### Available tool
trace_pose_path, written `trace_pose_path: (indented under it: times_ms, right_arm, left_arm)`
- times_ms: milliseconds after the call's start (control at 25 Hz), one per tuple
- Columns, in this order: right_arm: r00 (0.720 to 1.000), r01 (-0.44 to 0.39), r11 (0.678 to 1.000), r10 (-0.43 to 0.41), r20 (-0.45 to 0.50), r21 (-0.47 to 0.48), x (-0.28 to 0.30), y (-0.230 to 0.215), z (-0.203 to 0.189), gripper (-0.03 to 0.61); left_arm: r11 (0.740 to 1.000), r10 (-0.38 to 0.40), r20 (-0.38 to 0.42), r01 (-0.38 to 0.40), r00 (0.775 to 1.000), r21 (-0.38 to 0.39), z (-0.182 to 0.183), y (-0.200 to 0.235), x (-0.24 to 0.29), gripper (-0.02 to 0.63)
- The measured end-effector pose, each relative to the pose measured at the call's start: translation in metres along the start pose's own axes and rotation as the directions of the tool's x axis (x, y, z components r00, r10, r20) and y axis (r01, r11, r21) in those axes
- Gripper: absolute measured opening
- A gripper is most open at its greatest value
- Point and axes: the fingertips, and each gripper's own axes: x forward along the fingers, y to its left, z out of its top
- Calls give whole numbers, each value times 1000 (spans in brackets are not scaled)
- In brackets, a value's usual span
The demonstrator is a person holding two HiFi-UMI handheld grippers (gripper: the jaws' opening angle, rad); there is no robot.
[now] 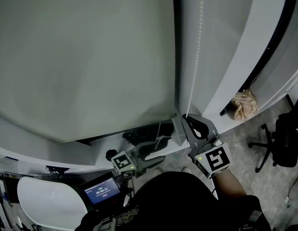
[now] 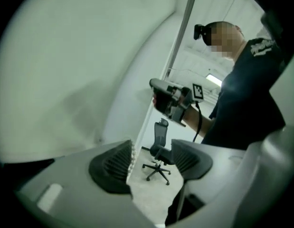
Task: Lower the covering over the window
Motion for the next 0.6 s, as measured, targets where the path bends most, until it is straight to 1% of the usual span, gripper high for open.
trace_pose_path:
  times_ms: [80, 200, 240, 280, 320, 360, 480, 600]
  right_arm:
    - [999, -9, 1000, 10, -44, 14, 2, 3, -23, 12]
    - [993, -10, 1000, 13, -115, 30, 9, 2, -70, 12]
    - [989, -10, 999, 16, -144, 44, 10, 3, -86, 12]
    - [985, -9, 998, 19, -173, 59, 11, 3, -101, 12]
    - [980, -8, 998, 21, -200, 69, 11, 3, -114, 12]
    - [974, -5, 997, 22, -225, 76, 10, 3, -126, 12]
    - [961, 7, 995, 21, -275, 101, 6, 0, -150, 12]
    - [954, 8, 992, 31, -297, 127, 1, 0, -161, 12]
  left_arm:
    - [1000, 10, 22, -10, 1000, 10, 11, 0, -9, 256]
    - [998, 38, 64, -41, 997, 45, 31, 4, -18, 292]
    - [997, 49, 70, -53, 996, 59, 37, 6, -20, 307]
    - [996, 57, 71, -62, 996, 70, 42, 6, -23, 353]
    - [995, 56, 70, -61, 996, 76, 47, 6, -25, 367]
    - [996, 43, 70, -48, 997, 75, 51, 4, -27, 371]
    - [999, -14, 79, 11, 997, 35, 57, -4, -35, 371]
    - [999, -32, 110, 28, 993, 36, 69, -12, -37, 371]
